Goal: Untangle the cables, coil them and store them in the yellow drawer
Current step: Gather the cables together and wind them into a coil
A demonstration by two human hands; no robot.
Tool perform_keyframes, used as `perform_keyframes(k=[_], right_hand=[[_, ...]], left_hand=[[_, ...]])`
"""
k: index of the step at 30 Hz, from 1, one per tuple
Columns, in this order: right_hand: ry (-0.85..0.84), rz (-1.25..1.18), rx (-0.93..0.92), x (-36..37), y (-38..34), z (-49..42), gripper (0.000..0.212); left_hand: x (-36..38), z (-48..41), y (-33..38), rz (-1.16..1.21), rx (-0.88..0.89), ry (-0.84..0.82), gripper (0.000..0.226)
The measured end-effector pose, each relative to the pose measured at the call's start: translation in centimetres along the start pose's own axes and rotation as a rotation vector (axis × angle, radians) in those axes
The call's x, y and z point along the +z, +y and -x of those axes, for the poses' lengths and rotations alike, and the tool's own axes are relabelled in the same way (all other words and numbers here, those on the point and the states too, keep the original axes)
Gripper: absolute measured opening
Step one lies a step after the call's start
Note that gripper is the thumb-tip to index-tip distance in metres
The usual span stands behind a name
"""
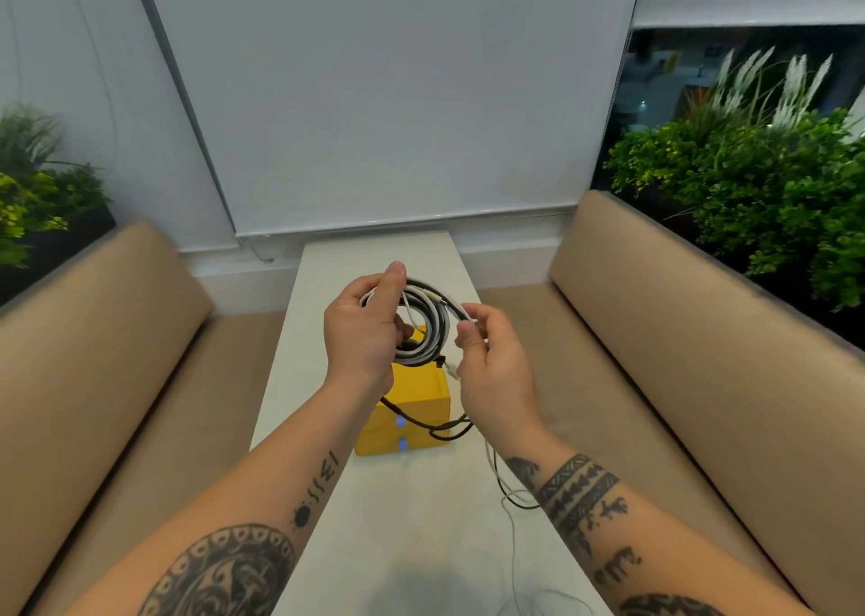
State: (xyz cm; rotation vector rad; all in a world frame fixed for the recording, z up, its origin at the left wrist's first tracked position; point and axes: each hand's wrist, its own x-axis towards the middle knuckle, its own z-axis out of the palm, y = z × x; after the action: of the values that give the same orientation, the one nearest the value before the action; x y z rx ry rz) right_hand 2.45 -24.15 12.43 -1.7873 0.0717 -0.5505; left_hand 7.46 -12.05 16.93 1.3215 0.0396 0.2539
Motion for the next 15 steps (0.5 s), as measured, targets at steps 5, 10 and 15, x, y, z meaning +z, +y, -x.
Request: perform_keyframes(k=[5, 10, 15], right_hand=[[-0.138, -0.086, 0.321, -0.6, -1.6, -2.0, 0.025], [-0.446, -0.458, 0.569, -1.5, -0.5, -2.8, 0.030], [-0.449, -0.363, 0.481, -0.8, -0.1, -2.5, 0.035]], left_hand=[[-0.3, 0.2, -0.8, -0.055, 0.036, 0.034, 0.021], [-0.4, 0.0, -1.4, -0.002, 0.036, 0.049, 0.020], [0.9, 0.8, -2.6, 0.116, -0.049, 0.166, 0.024]])
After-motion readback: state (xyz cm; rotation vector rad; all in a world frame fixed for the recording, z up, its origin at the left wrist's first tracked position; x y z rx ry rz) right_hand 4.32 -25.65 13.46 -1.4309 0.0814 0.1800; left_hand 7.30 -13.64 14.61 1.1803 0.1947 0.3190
